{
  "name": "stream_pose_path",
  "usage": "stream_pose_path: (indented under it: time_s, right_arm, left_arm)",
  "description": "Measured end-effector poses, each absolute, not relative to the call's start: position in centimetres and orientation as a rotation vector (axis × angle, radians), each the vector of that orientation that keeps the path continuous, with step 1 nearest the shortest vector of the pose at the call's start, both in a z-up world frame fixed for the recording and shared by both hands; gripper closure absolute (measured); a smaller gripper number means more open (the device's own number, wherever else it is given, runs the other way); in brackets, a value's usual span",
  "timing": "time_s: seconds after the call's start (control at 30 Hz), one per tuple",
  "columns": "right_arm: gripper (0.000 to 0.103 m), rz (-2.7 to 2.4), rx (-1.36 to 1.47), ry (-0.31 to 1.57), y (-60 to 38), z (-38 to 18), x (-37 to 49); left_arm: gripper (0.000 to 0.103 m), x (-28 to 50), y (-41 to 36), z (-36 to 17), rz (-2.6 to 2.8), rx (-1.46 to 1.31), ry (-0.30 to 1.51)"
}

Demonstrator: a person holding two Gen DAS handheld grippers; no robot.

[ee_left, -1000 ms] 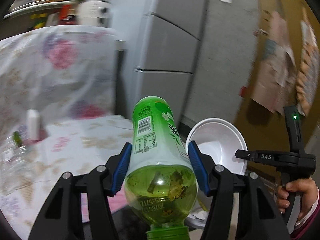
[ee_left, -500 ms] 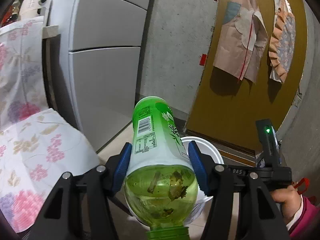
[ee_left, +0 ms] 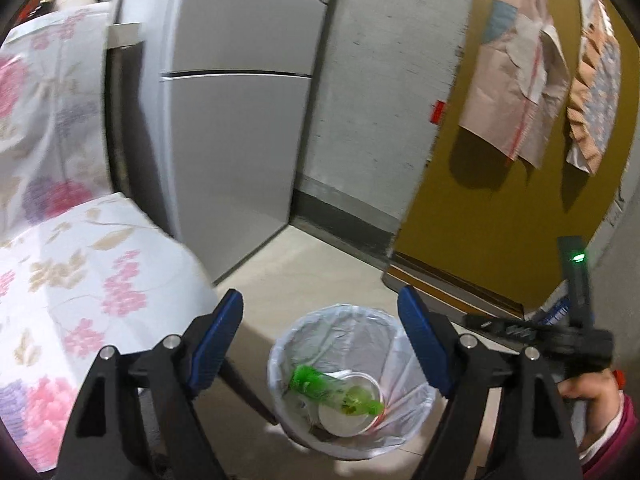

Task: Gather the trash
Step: 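Move both tools back toward the chair, then grasp the white sponge with the right gripper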

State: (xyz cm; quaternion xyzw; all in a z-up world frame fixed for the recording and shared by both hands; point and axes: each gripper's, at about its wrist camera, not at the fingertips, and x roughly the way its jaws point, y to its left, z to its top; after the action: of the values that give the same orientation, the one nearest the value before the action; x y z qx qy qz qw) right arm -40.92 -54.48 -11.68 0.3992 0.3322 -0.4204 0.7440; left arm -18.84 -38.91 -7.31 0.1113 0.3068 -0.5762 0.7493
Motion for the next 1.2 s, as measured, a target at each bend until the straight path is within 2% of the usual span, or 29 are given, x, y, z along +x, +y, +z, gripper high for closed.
stream_pose_path:
  time_s: [0.27, 0.6, 0.63, 0.7, 0.73, 0.97, 1.2]
  right_arm:
    - [0.070, -0.755, 0.744, 0.584, -51.4, -5.3, -37.5]
    - [0.069, -0.439, 0.552, 0.618, -43.9, -1.0, -25.3]
    - [0.067, -0.404, 0.528, 0.621, -43.0, -0.7, -24.1]
    - [0.050, -0.333, 0.473, 0.624, -40.9, -0.1, -21.2]
    - [0.047, -0.301, 0.449, 0.625, -40.0, 0.0, -19.9]
    - [0.046, -0.103, 0.270, 0.654, -32.8, 1.0, -10.0]
    - [0.045, -0.003, 0.192, 0.687, -28.6, 0.1, -0.3]
  left_arm:
    - [0.025, -16.1, -33.2, -5.2, -1.116, 0.222, 0.635]
    - [0.025, -10.4, -21.3, -2.4, -0.817, 0.132, 0.628]
    - [0.025, -9.5, -19.6, -2.4, -0.769, 0.115, 0.633]
    - [0.024, -7.9, -17.0, -2.4, -0.687, 0.089, 0.649]
    - [0.024, -7.2, -15.9, -2.5, -0.660, 0.076, 0.656]
    - [0.023, -1.0, -7.2, -2.4, -0.386, -0.014, 0.681]
    - [0.017, 4.5, -3.7, -2.0, -0.249, -0.032, 0.678]
